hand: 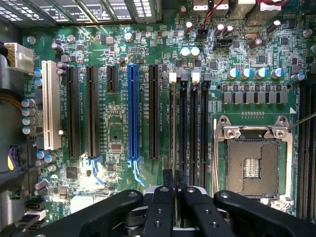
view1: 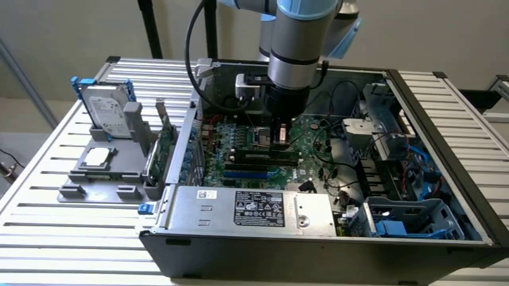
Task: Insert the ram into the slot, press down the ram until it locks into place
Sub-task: 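Insert the ram into the slot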
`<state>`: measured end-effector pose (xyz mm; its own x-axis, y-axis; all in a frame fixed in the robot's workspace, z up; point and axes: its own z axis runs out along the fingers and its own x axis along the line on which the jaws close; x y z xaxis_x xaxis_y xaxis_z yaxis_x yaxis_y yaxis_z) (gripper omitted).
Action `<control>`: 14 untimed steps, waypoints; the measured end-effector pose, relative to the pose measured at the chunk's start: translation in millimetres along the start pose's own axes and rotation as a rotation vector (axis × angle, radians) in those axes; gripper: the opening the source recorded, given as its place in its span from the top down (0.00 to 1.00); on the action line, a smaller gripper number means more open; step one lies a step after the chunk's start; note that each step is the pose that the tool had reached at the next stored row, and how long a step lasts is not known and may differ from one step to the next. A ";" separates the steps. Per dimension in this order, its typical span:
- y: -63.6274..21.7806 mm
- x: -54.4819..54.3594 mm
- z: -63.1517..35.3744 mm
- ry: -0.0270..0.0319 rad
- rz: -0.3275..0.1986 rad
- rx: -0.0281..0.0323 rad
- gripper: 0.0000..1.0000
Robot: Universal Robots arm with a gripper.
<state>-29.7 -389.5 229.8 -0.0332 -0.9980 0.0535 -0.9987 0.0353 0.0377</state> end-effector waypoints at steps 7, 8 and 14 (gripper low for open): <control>0.1 -0.6 1.4 0.0011 0.000 0.0001 0.87; 0.2 -0.8 1.5 0.0011 0.000 0.0001 0.87; 0.6 -1.3 2.2 0.0034 0.000 0.0002 0.87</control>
<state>-30.4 -388.3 227.6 -0.0332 -0.9978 0.0569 -0.9987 0.0354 0.0375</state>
